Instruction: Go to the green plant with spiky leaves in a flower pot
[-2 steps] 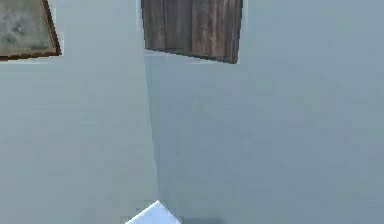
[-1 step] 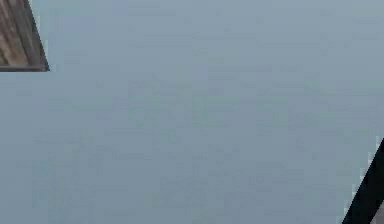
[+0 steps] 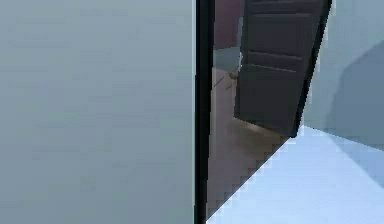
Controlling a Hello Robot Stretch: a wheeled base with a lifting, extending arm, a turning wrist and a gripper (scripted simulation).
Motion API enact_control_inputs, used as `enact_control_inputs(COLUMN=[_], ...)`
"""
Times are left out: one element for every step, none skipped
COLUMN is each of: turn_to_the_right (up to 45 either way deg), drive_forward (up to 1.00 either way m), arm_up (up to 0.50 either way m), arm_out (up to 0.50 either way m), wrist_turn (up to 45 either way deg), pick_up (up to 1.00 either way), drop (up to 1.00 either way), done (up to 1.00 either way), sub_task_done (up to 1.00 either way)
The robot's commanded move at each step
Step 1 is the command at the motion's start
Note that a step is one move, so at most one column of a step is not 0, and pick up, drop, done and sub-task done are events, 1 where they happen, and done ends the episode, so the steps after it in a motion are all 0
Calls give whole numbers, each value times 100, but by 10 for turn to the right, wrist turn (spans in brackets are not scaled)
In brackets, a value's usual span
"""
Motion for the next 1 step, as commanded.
enact_control_inputs(turn_to_the_right=[330], drive_forward=[0], arm_up=[0], arm_out=[0], wrist_turn=[0], pick_up=[0], drop=[0], done=[0], sub_task_done=[0])
